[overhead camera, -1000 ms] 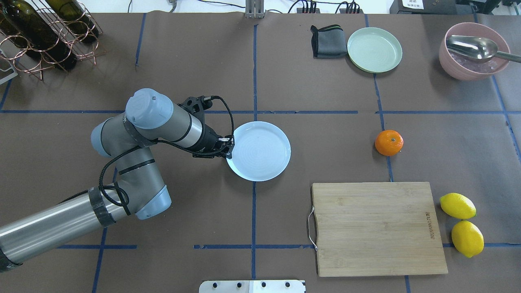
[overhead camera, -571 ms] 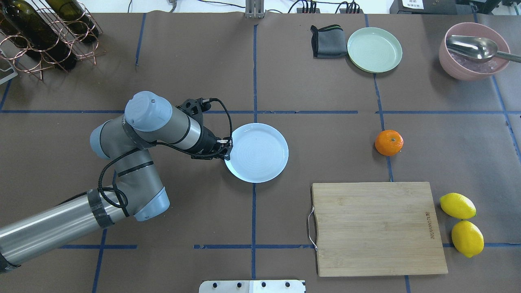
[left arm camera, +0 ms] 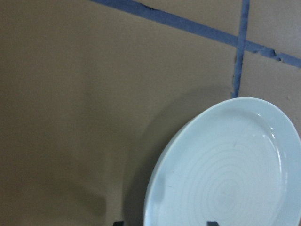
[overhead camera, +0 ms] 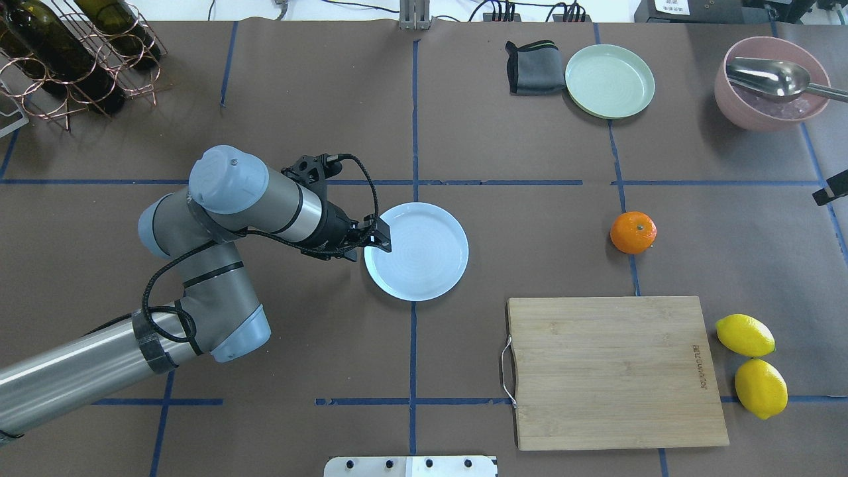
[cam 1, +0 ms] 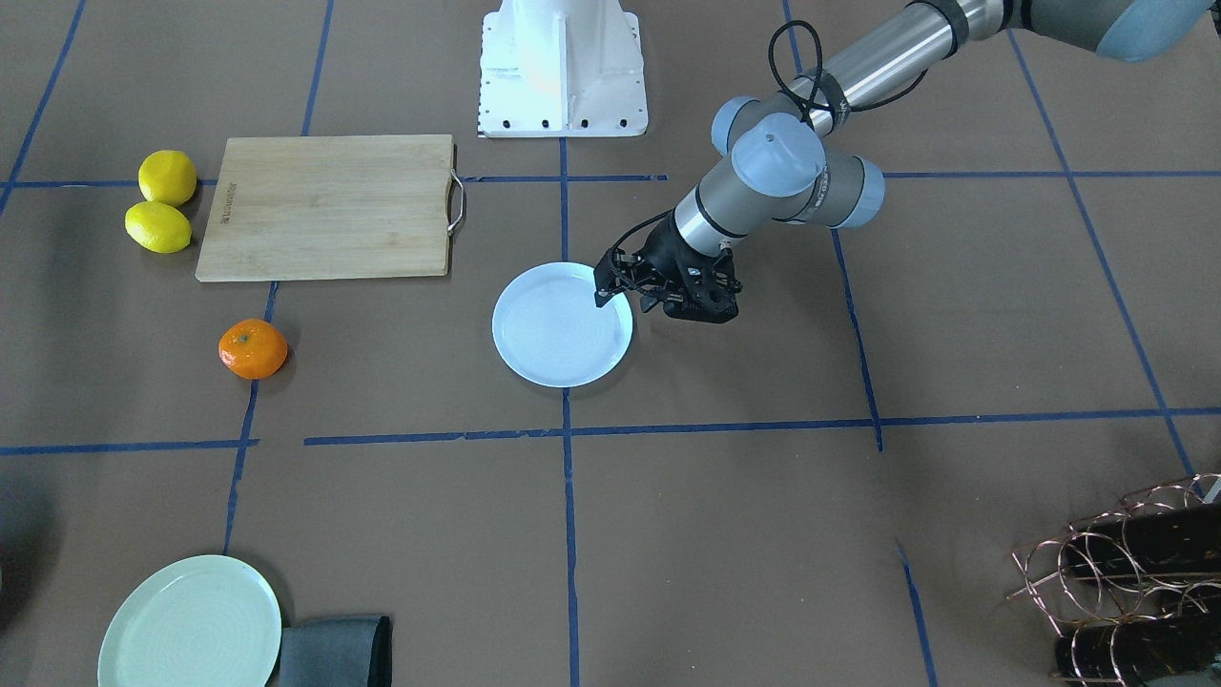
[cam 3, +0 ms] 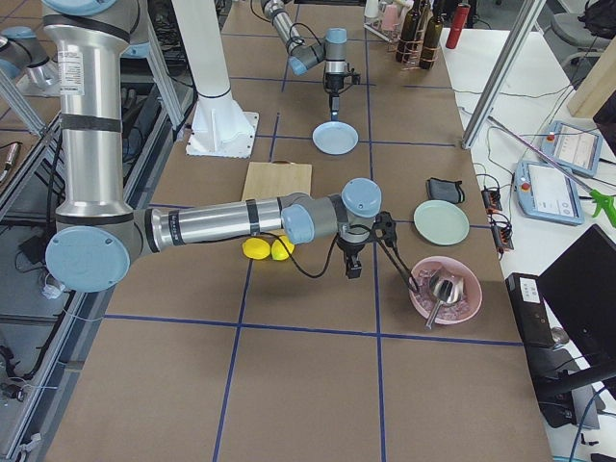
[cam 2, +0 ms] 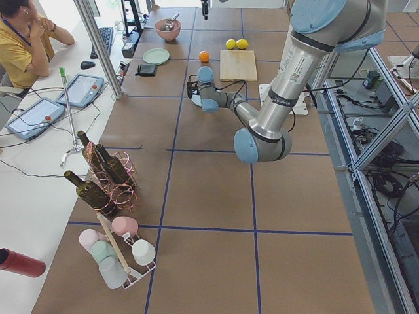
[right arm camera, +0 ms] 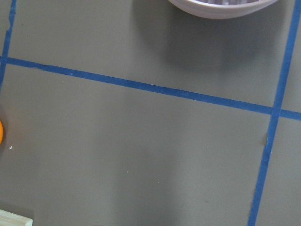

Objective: Pick orange to plate
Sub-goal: 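Release the plate with the left gripper while the right gripper reaches the orange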

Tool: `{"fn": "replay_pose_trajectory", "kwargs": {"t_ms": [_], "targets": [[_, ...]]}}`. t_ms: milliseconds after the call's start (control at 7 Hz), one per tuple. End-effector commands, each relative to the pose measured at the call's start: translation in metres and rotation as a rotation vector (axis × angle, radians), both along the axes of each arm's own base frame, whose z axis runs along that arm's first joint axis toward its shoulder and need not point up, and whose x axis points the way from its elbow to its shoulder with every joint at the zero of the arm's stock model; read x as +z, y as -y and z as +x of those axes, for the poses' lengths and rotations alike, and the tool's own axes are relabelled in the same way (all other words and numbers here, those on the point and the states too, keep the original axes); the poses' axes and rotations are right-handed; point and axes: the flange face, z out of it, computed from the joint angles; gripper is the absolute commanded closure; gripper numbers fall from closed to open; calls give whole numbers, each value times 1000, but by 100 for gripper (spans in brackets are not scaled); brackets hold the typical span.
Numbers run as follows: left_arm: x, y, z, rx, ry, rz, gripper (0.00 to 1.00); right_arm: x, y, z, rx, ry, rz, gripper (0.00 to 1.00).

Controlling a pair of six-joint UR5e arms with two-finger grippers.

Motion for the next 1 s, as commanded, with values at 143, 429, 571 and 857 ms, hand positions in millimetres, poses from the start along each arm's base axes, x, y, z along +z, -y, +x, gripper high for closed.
{"fn": "replay_pose_trajectory", "kwargs": {"t_ms": [143,429,571,857], "targets": [[-18,9,-34,-34,-44,27,27,-58,-20,-115,82,-4,-16,0],[-13,8,-66,-56,-56,40,27,-90,-20,-174,129,-1,-34,0],[-13,6,-70,-58,-60,43,27,-106,-18,-197,123,-3,0,0],[-13,7,-72,-61,-60,41,27,-117,-12,-245,209,-36,-29,0]]}}
